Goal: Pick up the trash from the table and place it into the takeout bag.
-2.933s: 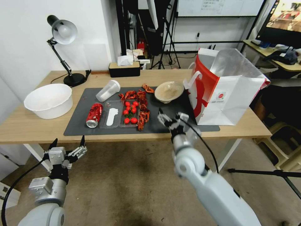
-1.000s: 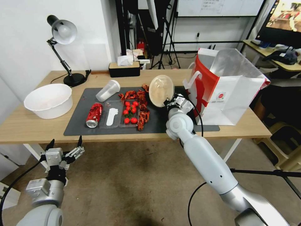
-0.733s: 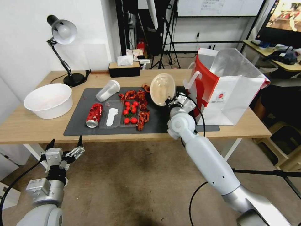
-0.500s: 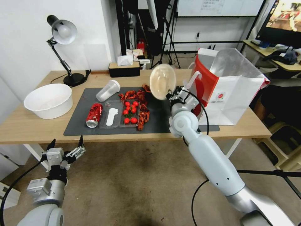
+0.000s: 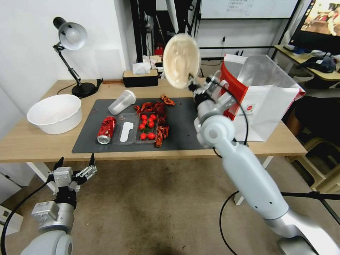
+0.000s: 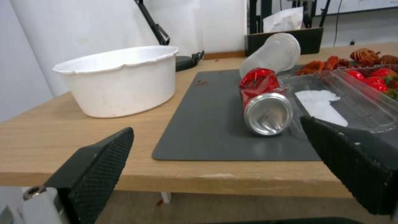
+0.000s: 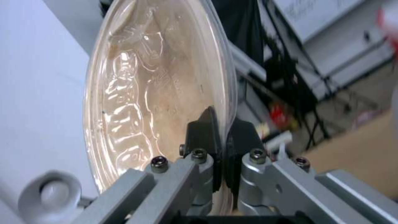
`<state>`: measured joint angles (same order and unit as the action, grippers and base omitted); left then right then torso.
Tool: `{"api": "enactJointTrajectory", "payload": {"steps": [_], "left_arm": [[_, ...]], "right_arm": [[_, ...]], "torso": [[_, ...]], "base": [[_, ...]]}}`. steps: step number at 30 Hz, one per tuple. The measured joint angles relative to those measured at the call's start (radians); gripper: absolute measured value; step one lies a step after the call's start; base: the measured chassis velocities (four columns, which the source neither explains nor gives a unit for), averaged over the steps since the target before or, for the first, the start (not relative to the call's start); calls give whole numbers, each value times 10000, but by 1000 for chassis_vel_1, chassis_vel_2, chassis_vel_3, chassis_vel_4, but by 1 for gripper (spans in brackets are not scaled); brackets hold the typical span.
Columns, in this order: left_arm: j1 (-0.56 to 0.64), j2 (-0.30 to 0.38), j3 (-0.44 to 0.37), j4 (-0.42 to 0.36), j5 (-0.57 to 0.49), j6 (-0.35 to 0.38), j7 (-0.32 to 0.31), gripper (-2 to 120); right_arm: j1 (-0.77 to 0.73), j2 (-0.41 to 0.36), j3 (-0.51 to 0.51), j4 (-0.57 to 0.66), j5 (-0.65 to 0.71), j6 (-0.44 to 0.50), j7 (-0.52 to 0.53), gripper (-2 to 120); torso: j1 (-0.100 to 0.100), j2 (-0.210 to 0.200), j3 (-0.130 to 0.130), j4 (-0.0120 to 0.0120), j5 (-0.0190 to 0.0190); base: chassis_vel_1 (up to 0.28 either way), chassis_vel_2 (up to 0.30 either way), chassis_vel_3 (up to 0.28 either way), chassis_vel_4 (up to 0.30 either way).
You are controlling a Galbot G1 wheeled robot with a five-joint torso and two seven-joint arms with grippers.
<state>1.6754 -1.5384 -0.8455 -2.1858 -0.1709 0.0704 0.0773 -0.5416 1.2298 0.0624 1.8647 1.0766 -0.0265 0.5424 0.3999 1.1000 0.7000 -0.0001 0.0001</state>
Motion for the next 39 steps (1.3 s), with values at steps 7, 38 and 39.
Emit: {"api": "enactJointTrajectory", "payload": {"steps": [7,38,39], "left_arm": [[18,-23,7,-29,41,-9,0,100],[26,-199,368,-44,304,-105,-5,100],[26,-199,368,-44,304,-105,-5,100]], "right_arm": [[394,-1156,968,860,-1510,-1540,583,0],[-1785,-3825,3125,1736,-3933,-4613,894,11],[-1785,-3825,3125,1736,-3933,-4613,894,11]], "torso": [[0,0,0,0,3],[0,0,0,1,0],[0,0,0,1,0]], "base": [[0,0,0,0],[0,0,0,0],[0,0,0,0]]}}
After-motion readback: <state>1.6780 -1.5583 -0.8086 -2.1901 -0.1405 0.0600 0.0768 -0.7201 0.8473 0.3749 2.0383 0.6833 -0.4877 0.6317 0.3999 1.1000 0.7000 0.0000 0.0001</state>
